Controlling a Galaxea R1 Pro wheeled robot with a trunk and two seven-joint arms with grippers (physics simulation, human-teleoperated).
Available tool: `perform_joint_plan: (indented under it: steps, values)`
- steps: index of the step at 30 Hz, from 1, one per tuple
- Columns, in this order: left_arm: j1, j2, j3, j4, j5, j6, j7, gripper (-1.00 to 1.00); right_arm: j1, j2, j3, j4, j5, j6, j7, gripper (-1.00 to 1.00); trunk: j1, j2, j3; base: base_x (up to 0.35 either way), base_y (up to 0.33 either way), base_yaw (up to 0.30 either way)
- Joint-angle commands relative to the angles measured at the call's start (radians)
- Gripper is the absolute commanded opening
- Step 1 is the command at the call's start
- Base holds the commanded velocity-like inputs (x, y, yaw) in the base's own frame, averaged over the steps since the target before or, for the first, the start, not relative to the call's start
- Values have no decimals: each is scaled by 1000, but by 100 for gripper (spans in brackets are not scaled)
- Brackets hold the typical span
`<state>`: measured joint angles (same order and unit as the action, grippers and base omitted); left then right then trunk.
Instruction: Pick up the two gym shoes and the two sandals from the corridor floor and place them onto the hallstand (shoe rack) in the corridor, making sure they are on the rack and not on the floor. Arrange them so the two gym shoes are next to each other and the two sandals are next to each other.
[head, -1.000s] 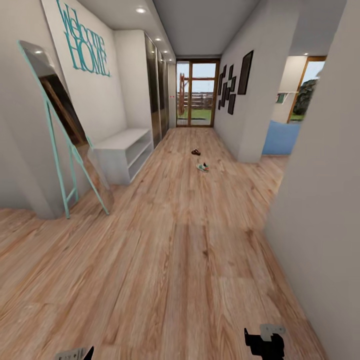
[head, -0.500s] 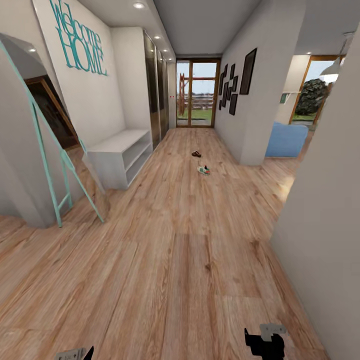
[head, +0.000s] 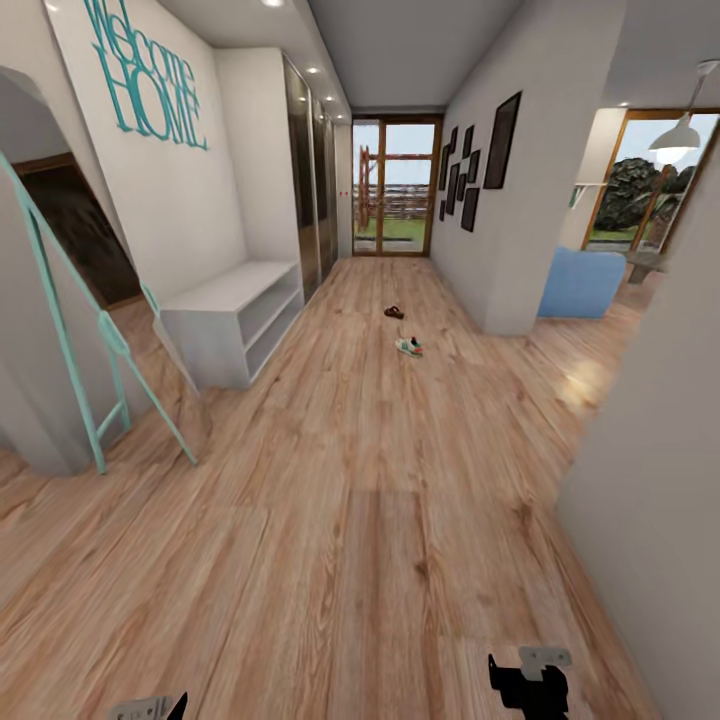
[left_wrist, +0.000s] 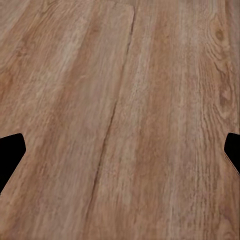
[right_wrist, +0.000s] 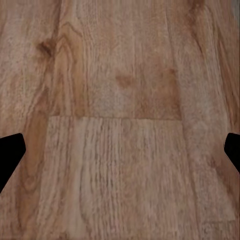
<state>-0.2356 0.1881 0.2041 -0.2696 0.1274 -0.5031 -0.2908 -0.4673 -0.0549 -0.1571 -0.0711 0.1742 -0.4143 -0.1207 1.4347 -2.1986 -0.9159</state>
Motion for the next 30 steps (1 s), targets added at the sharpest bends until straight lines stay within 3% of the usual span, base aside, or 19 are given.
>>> perform_joint_plan:
  steps: [1,30]
  values:
    - [-1,0,2,1,10,0,-10,100,-1,0,-7,2,11,-3,-3,100,0,0,-1,337,0,0]
    - [-1,-7,2,1,6,0,-10,100,-1,0,-5,8,19,-3,-1,100,0,0,-1,337,0,0]
